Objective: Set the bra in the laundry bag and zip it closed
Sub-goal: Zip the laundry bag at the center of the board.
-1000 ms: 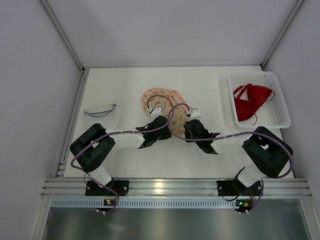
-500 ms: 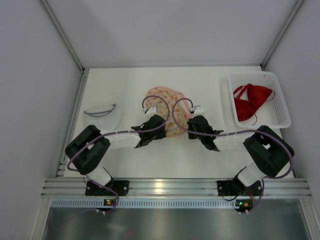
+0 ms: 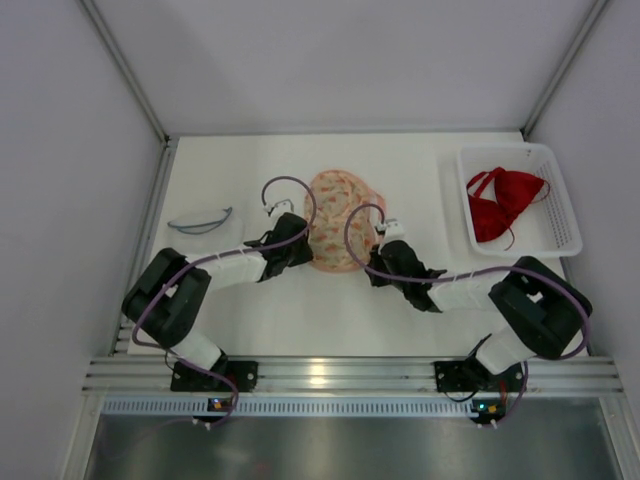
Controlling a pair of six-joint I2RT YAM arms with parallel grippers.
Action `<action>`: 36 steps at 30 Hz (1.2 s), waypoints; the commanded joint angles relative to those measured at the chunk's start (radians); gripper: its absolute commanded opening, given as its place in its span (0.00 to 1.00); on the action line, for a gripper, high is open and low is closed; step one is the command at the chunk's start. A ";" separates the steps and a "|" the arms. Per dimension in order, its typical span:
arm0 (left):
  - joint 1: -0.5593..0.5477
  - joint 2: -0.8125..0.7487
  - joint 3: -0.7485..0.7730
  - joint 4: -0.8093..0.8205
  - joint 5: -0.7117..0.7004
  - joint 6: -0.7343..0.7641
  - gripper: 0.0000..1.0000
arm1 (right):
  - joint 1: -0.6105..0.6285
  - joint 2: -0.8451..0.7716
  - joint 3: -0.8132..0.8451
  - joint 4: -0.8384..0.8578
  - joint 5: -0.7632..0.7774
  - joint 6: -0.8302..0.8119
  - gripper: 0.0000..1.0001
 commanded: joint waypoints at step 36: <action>-0.285 0.148 0.124 0.211 -0.049 0.227 0.39 | 0.000 -0.019 -0.019 0.044 0.047 0.173 0.00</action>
